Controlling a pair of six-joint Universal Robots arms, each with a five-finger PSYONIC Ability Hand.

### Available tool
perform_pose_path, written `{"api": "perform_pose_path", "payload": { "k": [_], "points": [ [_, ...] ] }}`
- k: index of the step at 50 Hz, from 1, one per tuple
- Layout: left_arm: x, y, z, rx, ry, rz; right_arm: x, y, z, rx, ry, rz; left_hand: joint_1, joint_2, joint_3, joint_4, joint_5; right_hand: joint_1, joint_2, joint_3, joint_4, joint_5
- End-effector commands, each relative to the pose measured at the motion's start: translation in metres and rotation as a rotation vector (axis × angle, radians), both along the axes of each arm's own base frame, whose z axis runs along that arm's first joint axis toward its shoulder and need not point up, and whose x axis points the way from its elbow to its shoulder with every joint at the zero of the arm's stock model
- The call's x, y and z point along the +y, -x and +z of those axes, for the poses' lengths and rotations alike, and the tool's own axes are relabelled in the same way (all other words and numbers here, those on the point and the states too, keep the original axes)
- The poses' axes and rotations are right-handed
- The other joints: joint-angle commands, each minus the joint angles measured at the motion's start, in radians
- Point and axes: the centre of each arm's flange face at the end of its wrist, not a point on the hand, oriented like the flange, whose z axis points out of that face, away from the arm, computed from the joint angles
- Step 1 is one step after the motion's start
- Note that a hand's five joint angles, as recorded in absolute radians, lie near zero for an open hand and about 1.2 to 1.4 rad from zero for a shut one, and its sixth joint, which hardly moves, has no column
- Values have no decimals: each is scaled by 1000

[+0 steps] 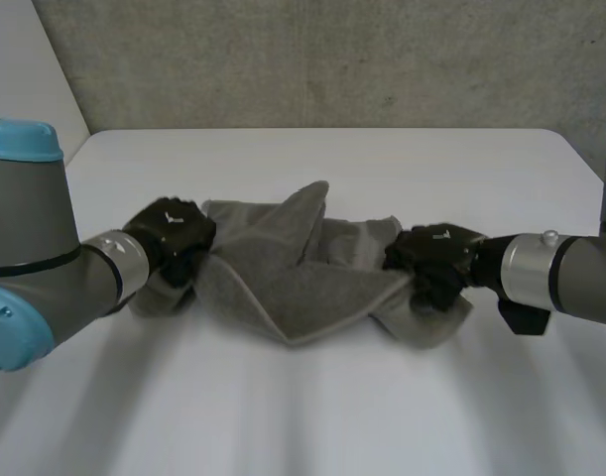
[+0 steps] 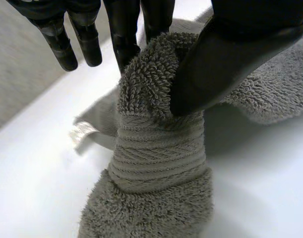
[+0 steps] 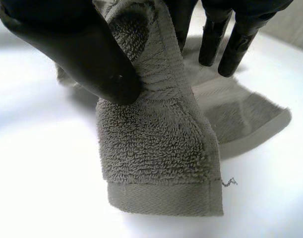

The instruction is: Fold the towel.

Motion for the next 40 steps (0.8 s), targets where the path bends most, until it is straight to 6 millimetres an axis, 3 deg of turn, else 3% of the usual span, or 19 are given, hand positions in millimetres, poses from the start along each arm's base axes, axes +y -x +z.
{"api": "perform_pose_path", "payload": {
  "k": [1,6,8,9,10,11,13,14,15,16,18,20,22,24,25,27,29,35,40],
  "points": [
    [4,-2,8,-3,-24,-11,-7,16,7,128,62,-3,121,101,-52,-59,83,83,88,-44,-76,68],
    [-29,4,24,58,138,9,-26,13,21,120,152,-16,121,101,-52,-59,83,83,88,-44,-76,68],
    [-44,8,26,74,199,13,-51,1,38,91,277,-24,121,101,-52,-59,83,83,88,-44,-76,68],
    [-60,14,33,102,283,17,-51,1,38,91,277,-24,121,101,-52,-59,83,83,88,-44,-76,68],
    [-75,21,53,150,404,22,-65,-8,61,65,408,-37,121,101,-52,-59,83,83,88,-44,-76,68],
    [-76,21,53,151,405,22,-65,-8,62,65,409,-37,121,101,-52,-59,83,83,88,-44,-76,68],
    [-93,31,111,266,700,35,-87,-21,138,-54,779,-137,121,101,-52,-59,83,83,88,-44,-76,68],
    [-94,31,111,267,702,35,-87,-21,139,-55,781,-137,121,101,-52,-59,83,83,88,-44,-76,68],
    [-92,34,139,338,836,30,-93,-23,173,-162,942,-193,121,101,-52,-59,83,83,88,-44,-76,68],
    [-92,34,139,339,838,29,-98,-21,192,-274,1035,-248,121,101,-52,-59,83,83,88,-44,-76,68],
    [-70,23,201,535,1049,30,-94,-14,211,-393,1106,-294,121,101,-52,-59,83,83,88,-44,-76,68],
    [-57,16,215,633,1080,10,-82,-6,223,-469,1136,-306,121,101,-52,-59,83,83,88,-44,-76,68],
    [-53,12,212,693,1061,-9,-75,2,219,-466,1115,-311,121,101,-52,-59,83,83,88,-44,-76,68],
    [-54,10,197,709,1002,-22,-90,8,162,-369,949,-319,121,101,-52,-59,83,83,88,-44,-76,68],
    [-59,7,176,691,936,-25,-90,8,161,-369,948,-319,121,101,-52,-59,83,83,88,-44,-76,68],
    [-62,6,156,657,877,-31,-85,9,113,-293,772,-290,121,101,-52,-59,83,83,88,-44,-76,68],
    [-60,7,114,596,754,-46,-82,10,100,-276,720,-280,121,101,-52,-59,83,83,88,-44,-76,68],
    [-59,3,65,476,659,-41,-77,19,54,-203,588,-273,121,101,-52,-59,83,83,88,-44,-76,68],
    [-46,-1,-7,304,524,-38,-72,32,13,-147,465,-288,121,101,-52,-59,83,83,88,-44,-76,68]
  ]
}}
